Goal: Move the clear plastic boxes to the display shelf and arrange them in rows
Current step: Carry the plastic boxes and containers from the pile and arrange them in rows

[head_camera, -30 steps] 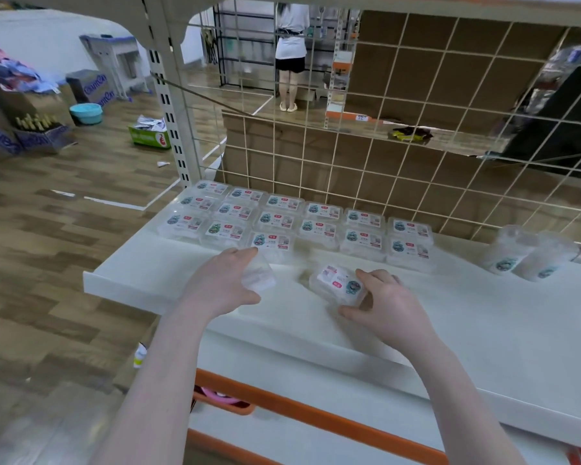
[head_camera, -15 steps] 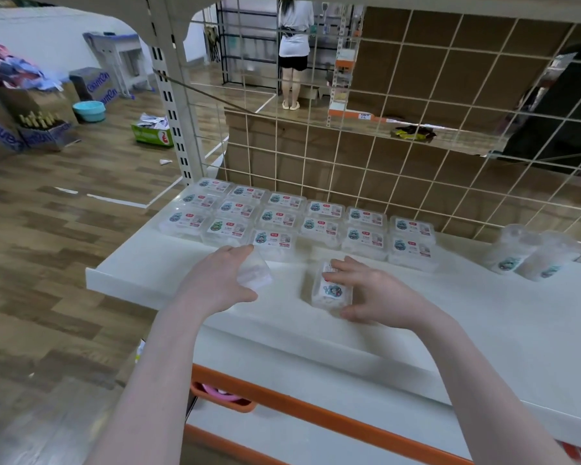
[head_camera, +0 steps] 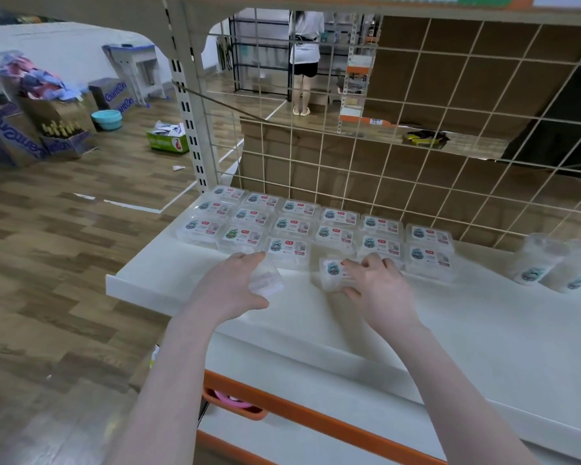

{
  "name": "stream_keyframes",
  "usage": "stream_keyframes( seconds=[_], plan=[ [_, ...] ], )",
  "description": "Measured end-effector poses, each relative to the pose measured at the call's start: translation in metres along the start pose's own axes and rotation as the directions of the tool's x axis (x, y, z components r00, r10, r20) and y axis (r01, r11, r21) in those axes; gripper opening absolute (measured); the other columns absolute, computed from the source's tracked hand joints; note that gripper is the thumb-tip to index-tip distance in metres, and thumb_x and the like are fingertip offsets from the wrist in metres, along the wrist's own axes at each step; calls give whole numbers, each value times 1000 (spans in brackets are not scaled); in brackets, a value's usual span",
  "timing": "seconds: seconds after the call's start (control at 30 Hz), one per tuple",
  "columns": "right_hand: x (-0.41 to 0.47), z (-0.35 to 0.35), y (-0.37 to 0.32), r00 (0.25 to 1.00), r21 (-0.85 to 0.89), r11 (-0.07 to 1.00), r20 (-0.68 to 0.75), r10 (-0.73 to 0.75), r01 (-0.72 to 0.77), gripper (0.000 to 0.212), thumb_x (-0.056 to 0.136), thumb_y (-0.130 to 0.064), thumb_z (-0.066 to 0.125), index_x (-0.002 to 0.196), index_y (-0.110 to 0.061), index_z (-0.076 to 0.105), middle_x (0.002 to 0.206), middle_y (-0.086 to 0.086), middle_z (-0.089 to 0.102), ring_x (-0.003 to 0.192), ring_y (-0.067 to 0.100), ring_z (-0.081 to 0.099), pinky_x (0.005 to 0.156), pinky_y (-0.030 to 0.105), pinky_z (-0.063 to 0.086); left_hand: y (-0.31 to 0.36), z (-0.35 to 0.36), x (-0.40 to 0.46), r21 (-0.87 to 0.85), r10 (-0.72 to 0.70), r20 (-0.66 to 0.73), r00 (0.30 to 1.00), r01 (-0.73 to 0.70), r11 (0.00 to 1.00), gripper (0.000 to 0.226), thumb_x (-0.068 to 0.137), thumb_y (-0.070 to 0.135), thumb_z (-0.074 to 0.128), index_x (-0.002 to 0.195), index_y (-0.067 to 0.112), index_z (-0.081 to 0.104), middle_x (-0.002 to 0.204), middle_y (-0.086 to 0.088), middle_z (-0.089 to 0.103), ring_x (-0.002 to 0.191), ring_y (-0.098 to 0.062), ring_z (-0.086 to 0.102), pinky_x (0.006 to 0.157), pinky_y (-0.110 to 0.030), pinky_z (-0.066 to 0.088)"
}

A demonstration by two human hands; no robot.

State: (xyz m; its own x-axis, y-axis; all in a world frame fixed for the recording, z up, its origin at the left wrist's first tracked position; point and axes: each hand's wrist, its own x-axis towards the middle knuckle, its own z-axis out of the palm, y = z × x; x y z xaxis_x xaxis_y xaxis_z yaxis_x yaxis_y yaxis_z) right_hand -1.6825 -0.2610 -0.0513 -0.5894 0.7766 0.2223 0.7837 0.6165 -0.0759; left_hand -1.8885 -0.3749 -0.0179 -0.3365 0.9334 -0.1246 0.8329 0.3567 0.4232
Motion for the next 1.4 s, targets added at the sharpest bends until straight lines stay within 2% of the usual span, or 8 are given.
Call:
stream_keyframes(
  seconds=[0.13,0.37,0.77,0.93,1.1,1.23,1.33,1.4],
  plan=[
    [7,-1,-8,996,26,995,-8,93,-93,41,89,-29,57,127,-16,54,114,11,51,105,30,49,79,33,44,1,-1,1,-2,14,12,1000,-14,1000,84,76,24,70,147,27,27,146,1,35,131,-17,37,101,-29,38],
    [16,2,-17,993,83,990,-2,118,-118,34,91,-17,48,124,-15,55,117,9,51,107,26,49,80,32,43,4,-2,1,25,52,57,997,-53,998,83,78,25,69,148,27,25,148,0,33,133,-18,35,99,-26,34],
    [16,11,-16,985,132,982,-88,147,-134,34,84,-10,57,117,-9,64,111,14,59,103,34,53,80,36,44,-2,-5,2,55,84,111,990,-91,994,82,80,27,68,148,29,23,151,2,29,137,-15,28,103,-26,31],
    [12,15,-15,973,162,982,-196,125,-94,30,64,-2,74,94,-5,71,85,15,65,77,38,61,63,40,52,-3,-8,2,51,125,134,983,-133,990,82,80,26,68,149,30,22,151,4,28,138,-14,27,102,-24,30],
    [-5,12,-5,956,173,973,-224,191,-154,27,63,-4,79,88,-8,71,80,13,65,72,37,62,60,36,52,0,-11,2,75,197,168,966,-211,975,81,83,26,66,149,28,21,151,3,28,136,-14,29,100,-22,30],
    [-30,8,10,932,125,951,-198,304,-283,24,76,-9,70,99,-3,69,93,18,64,88,39,57,71,41,48,9,-8,0,93,246,186,951,-267,959,80,83,27,66,149,28,21,150,3,29,135,-15,30,99,-21,29],
    [-48,8,29,929,63,934,-95,357,-352,32,90,-22,57,118,-9,61,115,14,59,108,35,49,89,38,37,23,-2,-2,99,274,174,946,-293,951,81,82,28,67,149,28,21,149,3,31,135,-14,31,98,-20,30],
    [-57,7,44,927,38,930,-69,368,-366,34,91,-28,54,121,-12,59,119,11,57,112,32,47,91,37,35,35,3,-5,115,288,167,943,-309,944,81,82,29,67,149,28,22,149,5,31,135,-13,32,99,-21,31]
  ],
)
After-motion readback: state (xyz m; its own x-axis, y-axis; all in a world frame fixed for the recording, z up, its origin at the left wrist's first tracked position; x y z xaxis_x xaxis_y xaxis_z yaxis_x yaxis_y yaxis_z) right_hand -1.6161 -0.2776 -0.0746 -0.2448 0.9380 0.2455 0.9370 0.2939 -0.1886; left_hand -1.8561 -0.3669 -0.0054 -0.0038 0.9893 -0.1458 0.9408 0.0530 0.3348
